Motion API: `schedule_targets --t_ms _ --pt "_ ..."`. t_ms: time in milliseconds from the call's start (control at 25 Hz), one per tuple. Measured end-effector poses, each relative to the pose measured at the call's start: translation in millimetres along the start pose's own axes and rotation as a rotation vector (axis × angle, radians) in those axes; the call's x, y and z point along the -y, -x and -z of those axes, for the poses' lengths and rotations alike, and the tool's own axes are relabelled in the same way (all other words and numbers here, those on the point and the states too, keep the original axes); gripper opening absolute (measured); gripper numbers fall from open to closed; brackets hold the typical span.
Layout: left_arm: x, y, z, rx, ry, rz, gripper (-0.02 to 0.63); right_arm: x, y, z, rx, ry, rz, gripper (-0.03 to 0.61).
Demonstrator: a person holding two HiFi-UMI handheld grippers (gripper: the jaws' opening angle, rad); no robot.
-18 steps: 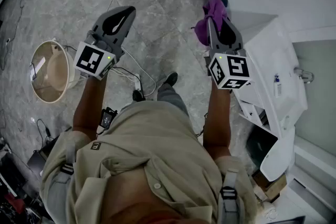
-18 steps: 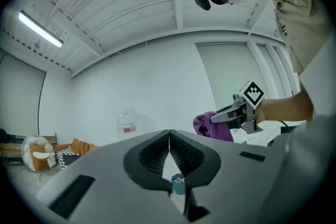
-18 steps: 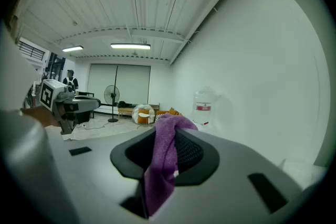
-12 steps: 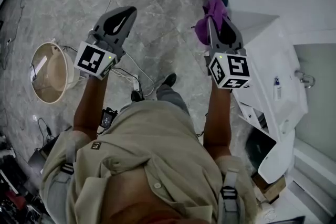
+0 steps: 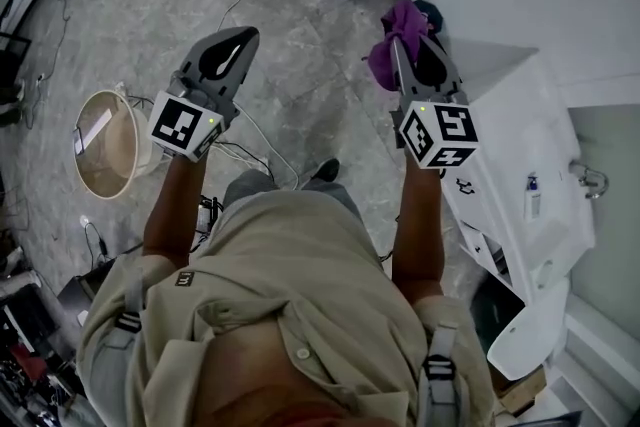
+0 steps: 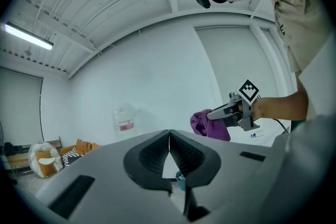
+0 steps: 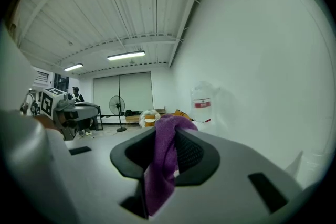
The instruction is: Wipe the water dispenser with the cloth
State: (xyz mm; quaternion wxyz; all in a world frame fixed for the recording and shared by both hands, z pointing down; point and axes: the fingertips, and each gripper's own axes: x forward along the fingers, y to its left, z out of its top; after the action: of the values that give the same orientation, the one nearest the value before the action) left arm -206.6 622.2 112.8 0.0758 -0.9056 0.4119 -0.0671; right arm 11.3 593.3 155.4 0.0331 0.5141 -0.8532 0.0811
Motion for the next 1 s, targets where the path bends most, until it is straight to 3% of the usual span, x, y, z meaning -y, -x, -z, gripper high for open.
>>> schedule_targets --t_ms 480,760,1000 --pt "29.3 -54.7 11.4 -0.031 0.004 0.068 0.018 51.6 20.7 19.8 -0.030 -0.058 0.021 0.103" --pt "5.8 -105.1 17.3 -0.005 0.029 0.120 0.018 81.6 1.9 19.2 -0.048 -0.052 0.079 0.103" --pt "-21.0 -188.7 31.0 0.020 0.071 0.170 0.019 124.2 -24.7 12.5 -0.083 -0.028 0.133 0.103"
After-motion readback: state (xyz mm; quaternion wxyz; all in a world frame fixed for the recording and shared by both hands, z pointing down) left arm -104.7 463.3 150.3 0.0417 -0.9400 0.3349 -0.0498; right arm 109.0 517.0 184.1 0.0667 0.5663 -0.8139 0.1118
